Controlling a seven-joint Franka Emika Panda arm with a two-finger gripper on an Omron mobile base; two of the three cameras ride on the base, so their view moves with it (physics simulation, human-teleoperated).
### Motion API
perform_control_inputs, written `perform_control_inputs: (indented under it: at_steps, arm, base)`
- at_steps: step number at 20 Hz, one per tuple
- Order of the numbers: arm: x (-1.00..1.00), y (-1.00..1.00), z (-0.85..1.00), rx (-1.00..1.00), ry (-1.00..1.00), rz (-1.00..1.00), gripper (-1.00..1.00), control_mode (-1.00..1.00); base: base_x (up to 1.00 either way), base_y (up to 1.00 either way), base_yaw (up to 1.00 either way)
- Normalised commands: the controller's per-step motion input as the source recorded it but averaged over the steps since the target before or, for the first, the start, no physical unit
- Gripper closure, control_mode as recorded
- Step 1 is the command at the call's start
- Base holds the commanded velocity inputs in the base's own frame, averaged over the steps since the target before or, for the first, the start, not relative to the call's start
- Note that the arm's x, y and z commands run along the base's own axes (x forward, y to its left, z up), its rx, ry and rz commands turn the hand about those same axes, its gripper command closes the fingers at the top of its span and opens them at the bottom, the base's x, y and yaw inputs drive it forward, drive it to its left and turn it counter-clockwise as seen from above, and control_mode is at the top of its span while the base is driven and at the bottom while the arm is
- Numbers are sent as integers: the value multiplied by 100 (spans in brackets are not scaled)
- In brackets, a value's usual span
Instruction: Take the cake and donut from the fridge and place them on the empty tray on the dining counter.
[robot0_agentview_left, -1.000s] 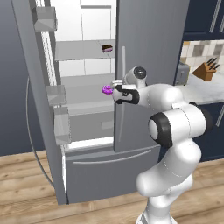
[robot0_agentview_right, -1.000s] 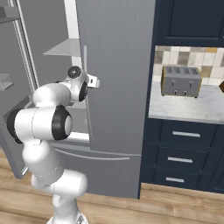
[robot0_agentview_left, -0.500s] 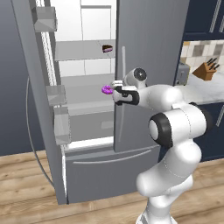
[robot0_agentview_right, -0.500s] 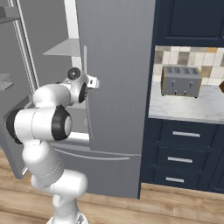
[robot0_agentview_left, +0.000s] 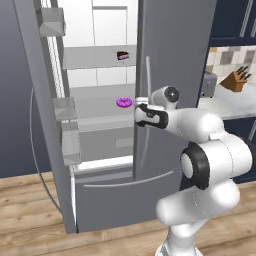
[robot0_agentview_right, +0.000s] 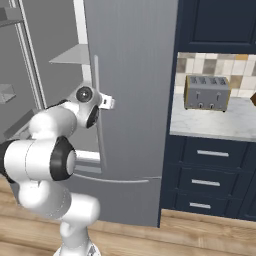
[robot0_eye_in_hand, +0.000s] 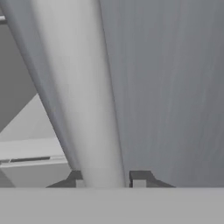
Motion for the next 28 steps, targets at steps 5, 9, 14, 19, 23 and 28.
perform_control_inputs:
  at_steps: [5, 9, 14, 19, 23, 28]
  arm:
    - [-63, -60, 15, 8, -7, 0, 100, -100]
    - [-69, -78, 7, 9, -11, 0, 100, -100]
    - [-36, -67, 0, 7, -3, 0, 100, -100]
    - [-35, -77, 0, 8, -4, 0, 100, -100]
    - [-42, -86, 0, 9, -4, 0, 100, -100]
    - [-41, -55, 0, 4, -3, 0, 100, -100]
  base:
    - [0, 0, 0]
    - [0, 0, 0]
    - [0, 0, 0]
    - [0, 0, 0]
    - [0, 0, 0]
    - [0, 0, 0]
